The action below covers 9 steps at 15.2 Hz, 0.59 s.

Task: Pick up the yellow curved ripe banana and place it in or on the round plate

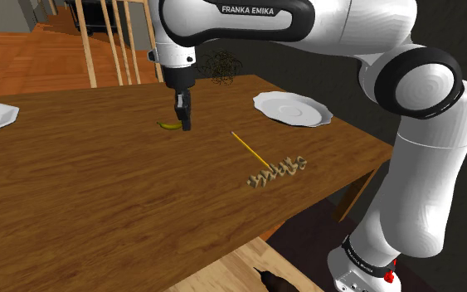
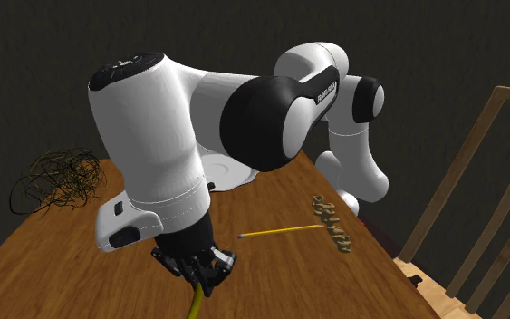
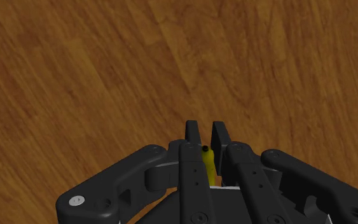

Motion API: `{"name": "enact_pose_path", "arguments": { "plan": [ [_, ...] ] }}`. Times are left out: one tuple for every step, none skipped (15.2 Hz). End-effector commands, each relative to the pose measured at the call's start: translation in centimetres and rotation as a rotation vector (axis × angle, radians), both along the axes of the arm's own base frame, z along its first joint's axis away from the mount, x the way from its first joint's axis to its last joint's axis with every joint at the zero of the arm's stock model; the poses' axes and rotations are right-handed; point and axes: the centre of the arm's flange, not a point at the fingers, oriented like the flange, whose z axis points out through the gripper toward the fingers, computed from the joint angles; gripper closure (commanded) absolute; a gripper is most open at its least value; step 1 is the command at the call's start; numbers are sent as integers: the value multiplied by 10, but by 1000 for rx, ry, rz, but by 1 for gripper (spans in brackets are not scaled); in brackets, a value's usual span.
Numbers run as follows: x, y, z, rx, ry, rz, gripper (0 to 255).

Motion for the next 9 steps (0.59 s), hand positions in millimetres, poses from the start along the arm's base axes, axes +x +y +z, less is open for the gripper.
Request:
{"name": "enact_pose_path", "arguments": {
  "plan": [
    [0, 0, 0, 0, 0, 0, 255],
    [0, 0, 0, 0, 0, 0, 255],
    [0, 0, 0, 0, 0, 0, 255],
    [0, 0, 0, 0, 0, 0, 255],
    [0, 0, 0, 0, 0, 0, 255],
    [0, 0, 5, 0, 0, 0, 255],
    [0, 0, 11, 0, 0, 0, 255],
    [0, 0, 16, 0, 0, 0, 255],
    [0, 0, 21, 0, 0, 0, 255]
  ]
}}
